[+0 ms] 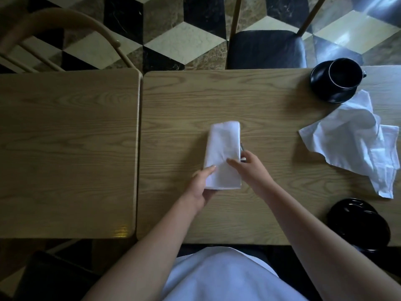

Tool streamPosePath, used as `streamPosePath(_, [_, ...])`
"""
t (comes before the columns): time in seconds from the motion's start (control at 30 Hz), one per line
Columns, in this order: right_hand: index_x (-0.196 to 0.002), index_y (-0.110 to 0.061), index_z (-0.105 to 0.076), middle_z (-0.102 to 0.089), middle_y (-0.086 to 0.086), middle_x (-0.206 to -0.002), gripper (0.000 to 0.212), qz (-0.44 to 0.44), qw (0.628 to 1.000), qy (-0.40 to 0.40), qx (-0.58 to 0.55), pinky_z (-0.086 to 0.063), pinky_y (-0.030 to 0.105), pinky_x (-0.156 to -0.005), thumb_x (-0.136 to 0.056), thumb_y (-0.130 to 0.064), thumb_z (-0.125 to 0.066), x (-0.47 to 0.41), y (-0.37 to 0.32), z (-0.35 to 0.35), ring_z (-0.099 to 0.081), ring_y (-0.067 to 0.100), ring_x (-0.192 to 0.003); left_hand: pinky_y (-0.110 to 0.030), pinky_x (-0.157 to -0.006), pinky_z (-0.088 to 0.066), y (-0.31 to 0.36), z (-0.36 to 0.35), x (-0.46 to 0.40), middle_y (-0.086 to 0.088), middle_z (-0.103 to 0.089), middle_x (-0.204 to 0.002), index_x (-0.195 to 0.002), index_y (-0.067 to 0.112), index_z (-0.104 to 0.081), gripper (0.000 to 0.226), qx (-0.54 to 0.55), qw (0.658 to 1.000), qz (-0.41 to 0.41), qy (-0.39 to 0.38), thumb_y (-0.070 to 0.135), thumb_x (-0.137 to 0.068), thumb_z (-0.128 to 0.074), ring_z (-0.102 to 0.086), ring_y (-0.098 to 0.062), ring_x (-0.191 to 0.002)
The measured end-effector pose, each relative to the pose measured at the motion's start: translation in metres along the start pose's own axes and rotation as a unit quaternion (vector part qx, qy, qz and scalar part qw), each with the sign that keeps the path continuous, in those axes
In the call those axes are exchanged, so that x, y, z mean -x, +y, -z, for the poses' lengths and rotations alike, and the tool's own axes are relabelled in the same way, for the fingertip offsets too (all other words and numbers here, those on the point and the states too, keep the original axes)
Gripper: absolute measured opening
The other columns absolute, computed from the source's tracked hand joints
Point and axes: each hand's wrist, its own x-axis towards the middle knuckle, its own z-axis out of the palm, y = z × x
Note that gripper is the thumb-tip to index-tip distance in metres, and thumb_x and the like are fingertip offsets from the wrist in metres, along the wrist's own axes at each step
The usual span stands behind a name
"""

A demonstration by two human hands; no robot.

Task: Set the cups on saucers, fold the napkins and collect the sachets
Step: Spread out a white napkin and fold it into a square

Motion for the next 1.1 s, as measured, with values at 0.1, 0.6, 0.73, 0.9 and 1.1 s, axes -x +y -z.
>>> streamPosePath(0.1, [-0.101, 0.000, -0.062, -0.073, 0.017, -0.095, 0.014, -0.111, 0.989, -0.027, -0.096, -0.060, 0.033, -0.063, -0.091, -0.009, -0.066, 0.010, 0.030, -0.009, -0.071, 0.021, -0.075, -0.033, -0.074, -0.056, -0.007, 0.014, -0.006, -0.022, -0.071, -0.107, -0.119, -0.006, -0.064, 0.030, -0.128, 0.989, -0.029, 0.072, 0.005, -0.092, -0.060, -0.069, -0.027, -0.083])
streamPosePath(0.6, [-0.094, -0.012, -0.063, -0.070, 0.007, -0.089, 0.020, -0.202, 0.979, -0.003, -0.033, -0.049, 0.033, -0.067, -0.080, -0.024, -0.070, 0.040, 0.103, -0.016, -0.066, 0.021, -0.076, -0.022, -0.060, -0.043, -0.068, 0.051, 0.011, -0.010, -0.056, -0.075, -0.112, 0.018, -0.044, 0.028, -0.340, 0.936, -0.035, 0.081, 0.011, -0.088, -0.057, -0.052, -0.017, -0.067])
streamPosePath(0.73, [-0.115, -0.021, -0.038, -0.066, 0.009, -0.099, 0.051, -0.107, 0.992, -0.013, 0.061, -0.051, 0.035, -0.068, -0.079, -0.024, -0.074, 0.038, 0.100, -0.008, -0.068, 0.028, -0.089, -0.016, -0.065, -0.042, -0.052, 0.051, 0.004, -0.005, -0.058, -0.082, -0.119, 0.024, -0.055, 0.036, -0.374, 0.920, -0.116, 0.000, 0.000, -0.092, -0.051, -0.052, -0.013, -0.072])
streamPosePath(0.9, [-0.114, -0.031, -0.054, -0.072, 0.010, -0.106, 0.040, -0.089, 0.992, -0.088, 0.015, -0.053, 0.033, -0.068, -0.080, -0.026, -0.074, 0.034, 0.093, 0.000, -0.072, 0.023, -0.086, -0.018, -0.078, -0.046, -0.037, 0.047, -0.010, -0.001, -0.061, -0.121, -0.119, 0.018, -0.062, 0.028, -0.357, 0.933, -0.055, 0.003, 0.008, -0.094, -0.055, -0.059, -0.012, -0.102])
streamPosePath(1.1, [-0.128, -0.015, -0.065, -0.071, 0.005, -0.115, 0.062, -0.187, 0.936, -0.176, -0.240, -0.056, 0.036, -0.083, -0.084, -0.059, -0.067, 0.021, 0.079, 0.012, -0.069, 0.021, -0.100, -0.024, -0.057, -0.051, -0.007, 0.031, -0.013, -0.013, -0.070, -0.083, -0.093, 0.006, -0.068, 0.026, -0.189, 0.979, 0.069, -0.004, 0.025, -0.092, -0.049, -0.067, -0.020, -0.065])
